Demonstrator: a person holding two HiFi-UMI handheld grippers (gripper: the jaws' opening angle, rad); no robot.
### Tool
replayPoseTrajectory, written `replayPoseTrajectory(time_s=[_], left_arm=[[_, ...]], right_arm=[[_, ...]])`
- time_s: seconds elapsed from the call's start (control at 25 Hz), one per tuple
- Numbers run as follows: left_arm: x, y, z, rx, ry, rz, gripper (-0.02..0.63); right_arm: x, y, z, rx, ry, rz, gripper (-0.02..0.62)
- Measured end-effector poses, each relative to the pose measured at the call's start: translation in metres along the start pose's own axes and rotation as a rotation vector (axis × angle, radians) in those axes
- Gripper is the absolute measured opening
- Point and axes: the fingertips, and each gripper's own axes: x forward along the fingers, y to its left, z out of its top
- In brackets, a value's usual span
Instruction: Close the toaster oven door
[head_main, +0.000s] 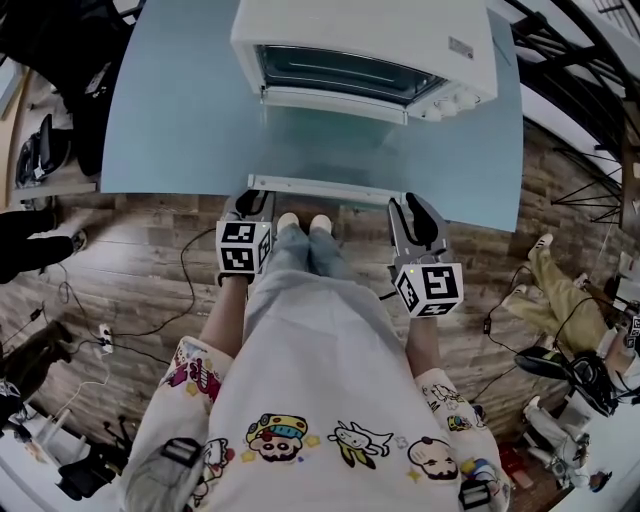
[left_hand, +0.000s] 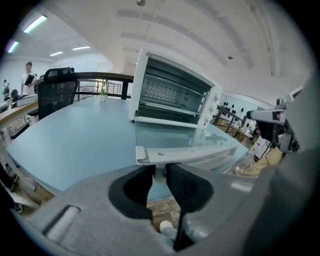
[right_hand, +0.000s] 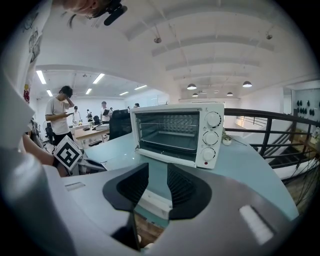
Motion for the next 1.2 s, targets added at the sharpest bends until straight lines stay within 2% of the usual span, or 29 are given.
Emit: replayPoseTrajectory(time_s=[0.48, 1.2], left_arm=[[-0.017, -0.007, 0.031, -0.042, -0.037, 0.018, 0.077], [-0.044, -0.016, 0.115, -0.016, -0.167, 0.028, 0.077]], right_arm=[[-0.005, -0.005, 0.008, 0.006, -0.032, 0.011, 0.130], [-0.003, -0.013, 0.035, -0.005, -0.096, 0.022, 0.130]])
